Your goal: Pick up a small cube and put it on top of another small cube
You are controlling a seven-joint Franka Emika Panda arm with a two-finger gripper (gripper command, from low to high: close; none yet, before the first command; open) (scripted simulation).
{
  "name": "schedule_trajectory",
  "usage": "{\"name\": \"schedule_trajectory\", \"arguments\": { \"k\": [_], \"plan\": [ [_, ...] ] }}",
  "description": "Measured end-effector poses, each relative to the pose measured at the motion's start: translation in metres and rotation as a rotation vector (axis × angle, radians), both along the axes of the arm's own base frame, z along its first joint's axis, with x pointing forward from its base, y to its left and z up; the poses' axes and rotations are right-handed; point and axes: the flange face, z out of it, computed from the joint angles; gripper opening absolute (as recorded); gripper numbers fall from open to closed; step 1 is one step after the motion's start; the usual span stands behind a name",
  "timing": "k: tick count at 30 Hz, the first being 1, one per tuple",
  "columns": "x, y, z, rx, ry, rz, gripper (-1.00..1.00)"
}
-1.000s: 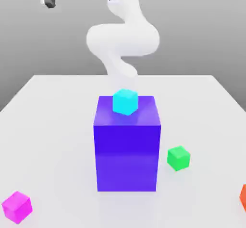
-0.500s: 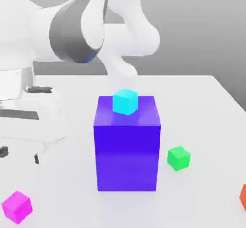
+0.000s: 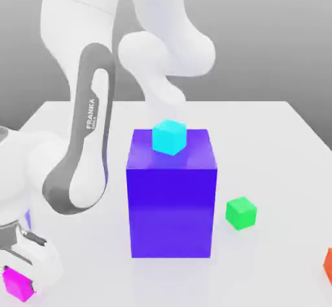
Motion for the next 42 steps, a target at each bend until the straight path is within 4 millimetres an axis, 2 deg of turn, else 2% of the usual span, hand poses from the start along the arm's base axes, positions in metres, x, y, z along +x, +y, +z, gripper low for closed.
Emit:
{"name": "schedule_trajectory", "arguments": {
  "k": [2,3,7,8,10,12,16,20,24,27,29,35,37,39,42],
  "plan": [
    [0.0,0.0,-0.004,0.0,0.0,-0.001,-1.0],
    [0.0,0.0,0.001,0.0,0.0,0.0,-1.0],
    [0.001,0.0,0.051,0.0,-0.001,0.002,-1.0],
    [0.012,0.008,0.063,-0.006,-0.021,0.034,-1.0],
    [0.047,0.036,0.088,-0.023,-0.083,0.144,-1.0],
    [0.061,0.075,0.101,-0.026,-0.103,0.31,-1.0],
    [0.062,0.155,0.116,-0.025,-0.109,0.659,-1.0],
    [0.049,0.229,0.128,-0.025,-0.114,1.005,-1.0],
    [0.023,0.315,0.138,-0.027,-0.122,1.392,-1.0],
    [-0.012,0.374,0.142,-0.029,-0.119,1.708,-1.0],
    [-0.041,0.4,0.142,-0.029,-0.111,1.91,-1.0],
    [-0.126,0.442,0.135,-0.033,-0.077,2.438,-1.0],
    [-0.165,0.445,0.12,-0.013,-0.031,2.613,-1.0],
    [-0.181,0.445,0.103,0.001,-0.008,2.687,-1.0],
    [-0.186,0.445,0.079,0.006,-0.003,2.709,-1.0]
  ]
}}
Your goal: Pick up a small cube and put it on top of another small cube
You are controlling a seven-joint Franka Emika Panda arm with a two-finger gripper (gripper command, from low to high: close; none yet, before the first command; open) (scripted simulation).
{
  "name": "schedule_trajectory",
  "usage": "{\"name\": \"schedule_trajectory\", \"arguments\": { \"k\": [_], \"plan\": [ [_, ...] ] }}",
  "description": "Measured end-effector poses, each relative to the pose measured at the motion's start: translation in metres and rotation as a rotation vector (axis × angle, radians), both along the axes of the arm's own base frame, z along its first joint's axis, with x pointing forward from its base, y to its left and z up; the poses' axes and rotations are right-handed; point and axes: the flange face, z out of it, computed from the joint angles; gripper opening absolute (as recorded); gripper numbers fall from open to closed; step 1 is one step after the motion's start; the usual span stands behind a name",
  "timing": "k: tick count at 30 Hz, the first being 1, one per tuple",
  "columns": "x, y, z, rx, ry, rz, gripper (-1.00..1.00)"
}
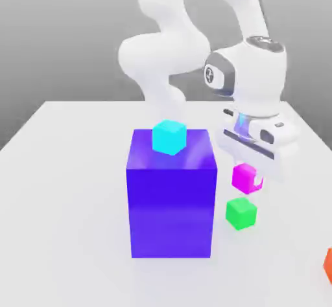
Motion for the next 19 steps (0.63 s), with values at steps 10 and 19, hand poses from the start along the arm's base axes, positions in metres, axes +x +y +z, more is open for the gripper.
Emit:
{"name": "schedule_trajectory", "arguments": {
  "k": [10,19],
  "plan": [
    [-0.001,-0.004,-0.033,-0.004,-0.003,-0.004,1.0],
    [-0.002,-0.002,0.026,-0.002,-0.003,0.002,1.0]
  ]
}}
